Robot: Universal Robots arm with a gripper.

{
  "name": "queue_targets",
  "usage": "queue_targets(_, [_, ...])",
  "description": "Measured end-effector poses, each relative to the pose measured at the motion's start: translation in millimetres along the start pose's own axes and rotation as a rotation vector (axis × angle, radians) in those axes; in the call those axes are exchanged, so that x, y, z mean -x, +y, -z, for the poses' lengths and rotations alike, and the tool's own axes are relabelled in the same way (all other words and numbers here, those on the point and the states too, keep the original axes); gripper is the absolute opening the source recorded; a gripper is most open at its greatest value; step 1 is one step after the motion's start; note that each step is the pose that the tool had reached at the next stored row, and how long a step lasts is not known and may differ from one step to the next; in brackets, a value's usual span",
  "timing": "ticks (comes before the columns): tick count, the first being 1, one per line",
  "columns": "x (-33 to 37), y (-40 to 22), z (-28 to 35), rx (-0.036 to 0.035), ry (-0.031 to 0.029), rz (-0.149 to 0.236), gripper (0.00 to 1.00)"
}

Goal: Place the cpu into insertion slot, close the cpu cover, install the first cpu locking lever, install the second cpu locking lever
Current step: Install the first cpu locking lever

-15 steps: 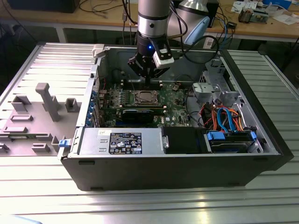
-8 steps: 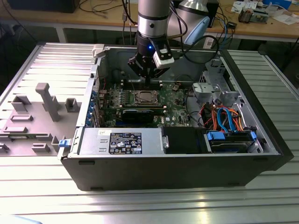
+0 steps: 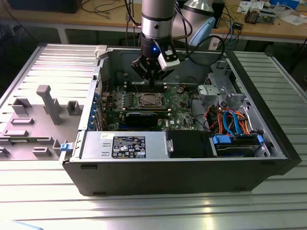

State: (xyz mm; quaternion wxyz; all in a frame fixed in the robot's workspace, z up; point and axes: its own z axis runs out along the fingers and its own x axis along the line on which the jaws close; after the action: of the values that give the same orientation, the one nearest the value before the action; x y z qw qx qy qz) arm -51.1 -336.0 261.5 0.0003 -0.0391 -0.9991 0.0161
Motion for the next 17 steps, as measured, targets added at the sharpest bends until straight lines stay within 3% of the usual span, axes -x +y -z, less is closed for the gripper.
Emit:
queue_targets(8, [0.0,0.0,-0.8,0.0016,-0.0014,0.040,0.11])
queue_targets(9, [0.0,0.1,-0.9,0.0162,-0.0006,0.042,0.11])
queue_targets(10, [0.0,0.0,-0.7,0.0261,0.0001,0.043,0.11])
queue_targets(11, [0.0,0.0,-0.8,0.0440,0.0010,0.046,0.11])
queue_targets(12, [-0.1,0.0,-0.7,0.0491,0.0013,0.048,0.11])
queue_targets(17, [-0.2,-0.1,-0.8,0.0496,0.0012,0.070,0.11])
